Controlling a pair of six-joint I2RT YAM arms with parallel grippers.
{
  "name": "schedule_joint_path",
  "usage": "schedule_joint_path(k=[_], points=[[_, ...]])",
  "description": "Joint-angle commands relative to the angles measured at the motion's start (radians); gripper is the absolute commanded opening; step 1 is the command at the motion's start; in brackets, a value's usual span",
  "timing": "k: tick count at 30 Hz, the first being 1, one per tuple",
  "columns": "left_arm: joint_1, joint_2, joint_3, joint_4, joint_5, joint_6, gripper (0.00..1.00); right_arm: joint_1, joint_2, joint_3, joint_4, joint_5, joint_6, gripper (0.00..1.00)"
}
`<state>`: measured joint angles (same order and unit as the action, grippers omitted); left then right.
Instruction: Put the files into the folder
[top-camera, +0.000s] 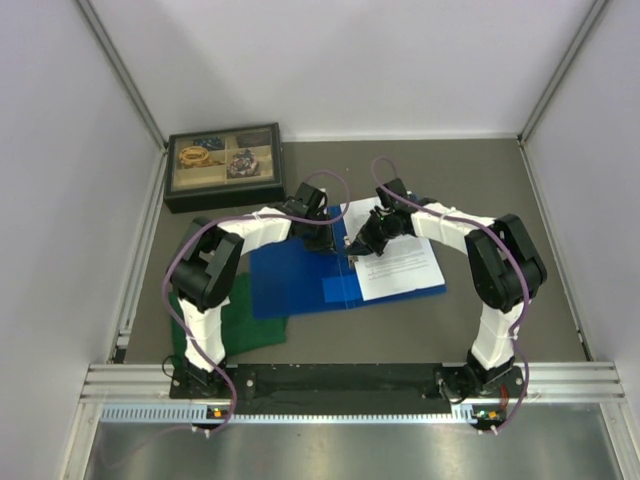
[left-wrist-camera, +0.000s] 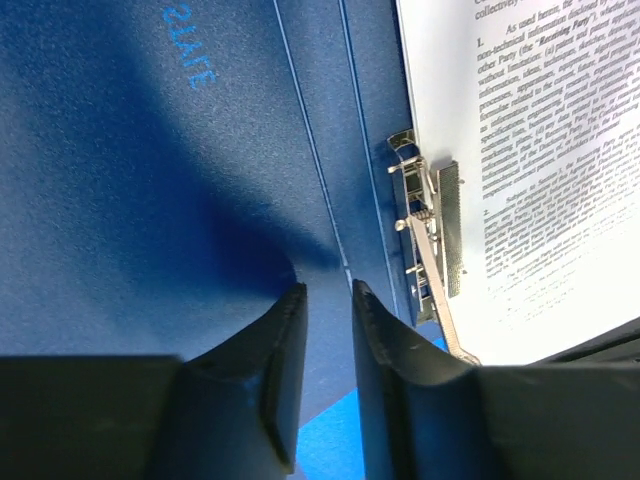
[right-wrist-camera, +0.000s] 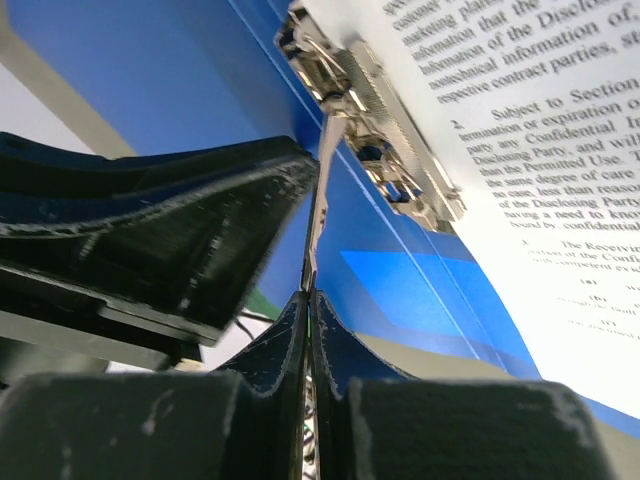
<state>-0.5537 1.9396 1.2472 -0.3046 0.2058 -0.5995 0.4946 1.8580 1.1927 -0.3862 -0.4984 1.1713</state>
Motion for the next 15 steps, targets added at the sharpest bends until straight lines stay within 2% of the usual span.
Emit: schedule_joint_path(k=[1, 6, 15], points=[[0.011, 0.071, 0.011, -0.103, -0.020, 0.073, 0.28, -0.002, -0.034, -0.025, -0.028, 0.061, -0.053, 0.00], [0.011, 0.111, 0.041, -0.142, -0.011, 0.107, 0.19, -0.013, -0.017, -0.013, -0.062, 0.084, -0.117, 0.00], [0.012, 0.121, 0.040, -0.154, -0.013, 0.125, 0.15, -0.027, -0.003, 0.010, -0.144, 0.162, -0.228, 0.00]])
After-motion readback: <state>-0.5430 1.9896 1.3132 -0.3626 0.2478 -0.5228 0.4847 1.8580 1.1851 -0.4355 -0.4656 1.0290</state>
